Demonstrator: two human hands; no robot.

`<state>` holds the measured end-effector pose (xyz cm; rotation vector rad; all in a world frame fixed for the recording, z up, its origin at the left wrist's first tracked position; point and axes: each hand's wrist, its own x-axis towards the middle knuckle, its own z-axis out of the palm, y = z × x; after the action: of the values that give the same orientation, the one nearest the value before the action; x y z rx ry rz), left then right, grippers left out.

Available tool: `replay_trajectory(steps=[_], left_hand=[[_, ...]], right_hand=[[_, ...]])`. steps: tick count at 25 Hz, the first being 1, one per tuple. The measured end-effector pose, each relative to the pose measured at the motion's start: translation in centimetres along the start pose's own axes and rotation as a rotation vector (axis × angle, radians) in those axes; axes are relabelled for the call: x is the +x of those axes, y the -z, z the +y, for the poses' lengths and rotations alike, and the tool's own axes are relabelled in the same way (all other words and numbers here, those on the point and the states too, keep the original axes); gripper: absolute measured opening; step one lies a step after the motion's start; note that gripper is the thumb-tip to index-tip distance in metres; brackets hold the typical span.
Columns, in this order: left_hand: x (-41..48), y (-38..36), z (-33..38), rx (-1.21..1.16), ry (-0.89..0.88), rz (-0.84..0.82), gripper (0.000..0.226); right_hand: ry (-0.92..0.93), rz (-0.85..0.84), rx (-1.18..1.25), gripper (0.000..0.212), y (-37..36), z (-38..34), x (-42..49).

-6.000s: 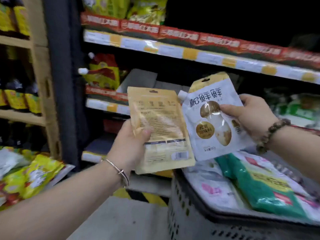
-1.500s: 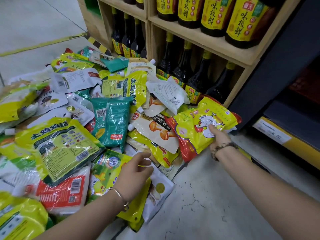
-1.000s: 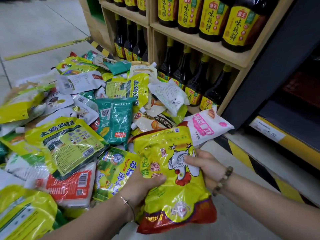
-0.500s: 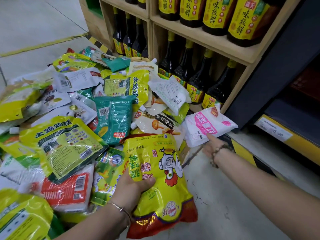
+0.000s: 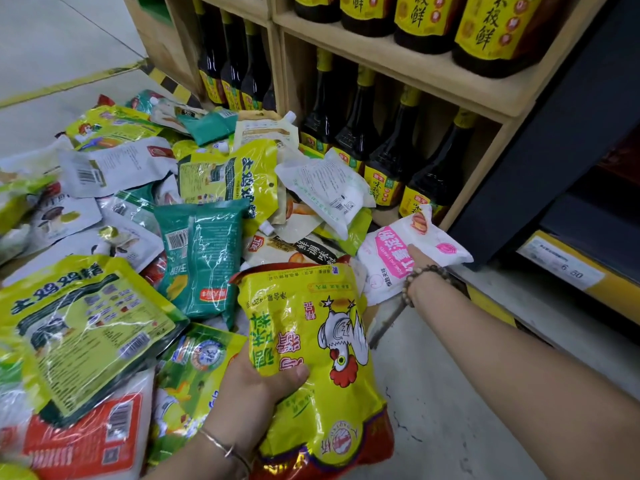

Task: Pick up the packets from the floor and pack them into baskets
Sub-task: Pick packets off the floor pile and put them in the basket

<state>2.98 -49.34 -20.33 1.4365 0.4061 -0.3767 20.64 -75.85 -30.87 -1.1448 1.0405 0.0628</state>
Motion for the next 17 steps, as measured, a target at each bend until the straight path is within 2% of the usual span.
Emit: replay_trajectory(steps=[4, 10, 13, 17], left_hand=[[0.1, -0.1, 0.1, -0.042, 0.001, 0.001, 0.035], [-0.8, -0.4, 1.2, -0.112, -0.013, -0.091, 0.048], [-1.6, -1.3, 1.4, -0.144, -0.049, -0.095, 0.031], [-3.1, -3.6, 1.7, -0.155, -0.138, -0.156, 0.060]], right_hand=[[0.117, 0.185, -0.002, 0.048, 0.9, -0.2, -3.4], [0.347, 0.121, -0.062, 0.020, 5.0, -1.5, -9.7], [0.417, 0.073, -0.134, 0.009, 8.0, -2.8, -12.5], [0.492, 0.049, -0.195, 0.005, 13.0, -4.9, -17.5]])
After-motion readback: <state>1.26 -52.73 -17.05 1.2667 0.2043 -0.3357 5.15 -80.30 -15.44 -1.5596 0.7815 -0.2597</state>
